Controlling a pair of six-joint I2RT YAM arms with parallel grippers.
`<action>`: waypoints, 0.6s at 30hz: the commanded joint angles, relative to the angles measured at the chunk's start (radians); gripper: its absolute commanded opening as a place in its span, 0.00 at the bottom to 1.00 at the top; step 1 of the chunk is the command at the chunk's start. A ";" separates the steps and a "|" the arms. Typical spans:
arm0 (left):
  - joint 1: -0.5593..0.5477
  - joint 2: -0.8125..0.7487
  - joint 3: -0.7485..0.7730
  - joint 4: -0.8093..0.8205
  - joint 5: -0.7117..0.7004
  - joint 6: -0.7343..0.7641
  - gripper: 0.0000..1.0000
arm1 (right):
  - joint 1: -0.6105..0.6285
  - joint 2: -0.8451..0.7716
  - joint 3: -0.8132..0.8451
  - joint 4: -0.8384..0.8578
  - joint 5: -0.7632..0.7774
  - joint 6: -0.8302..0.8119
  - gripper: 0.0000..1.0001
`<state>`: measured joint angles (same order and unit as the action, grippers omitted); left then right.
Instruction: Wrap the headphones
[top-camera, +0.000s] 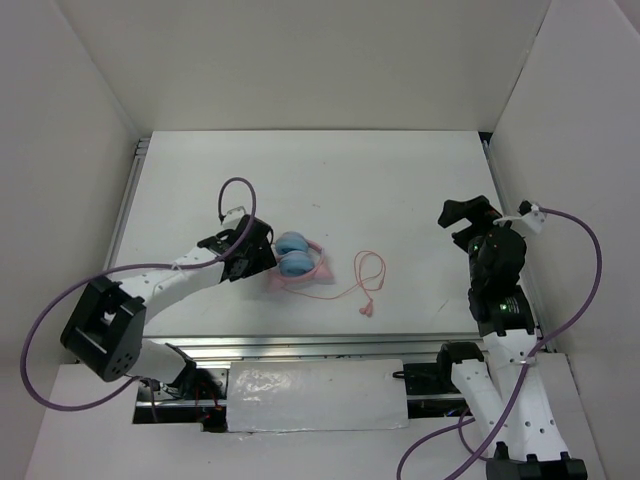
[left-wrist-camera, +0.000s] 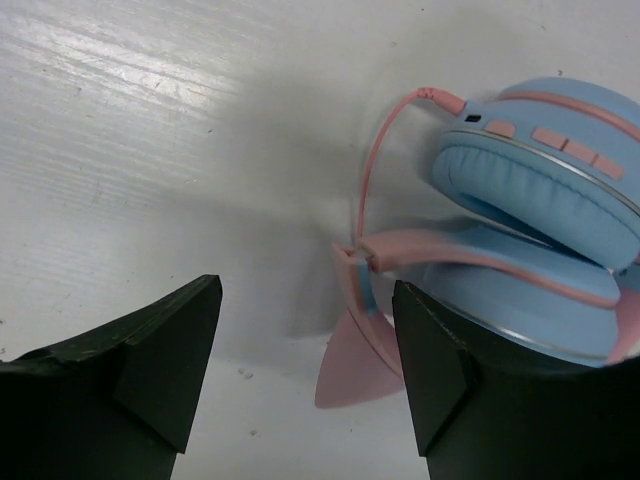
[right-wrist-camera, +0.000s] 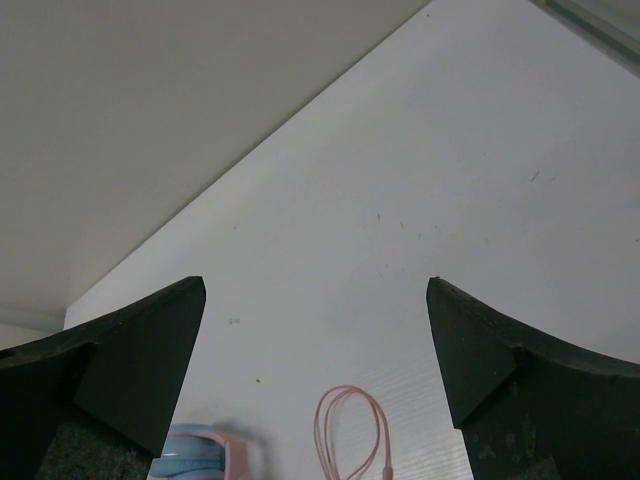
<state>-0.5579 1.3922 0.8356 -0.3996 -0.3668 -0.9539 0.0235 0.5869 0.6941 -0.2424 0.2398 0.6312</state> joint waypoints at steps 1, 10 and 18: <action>0.000 0.056 0.048 0.038 -0.038 -0.022 0.80 | -0.008 -0.015 0.013 -0.023 0.038 0.019 1.00; -0.005 0.094 -0.016 0.120 0.048 -0.039 0.52 | -0.008 0.008 0.004 -0.018 0.046 0.012 1.00; -0.016 0.136 -0.013 0.142 0.060 -0.045 0.48 | -0.010 -0.002 0.004 -0.028 0.050 0.002 1.00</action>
<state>-0.5644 1.4979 0.8177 -0.2829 -0.3202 -0.9764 0.0208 0.5968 0.6941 -0.2649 0.2707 0.6346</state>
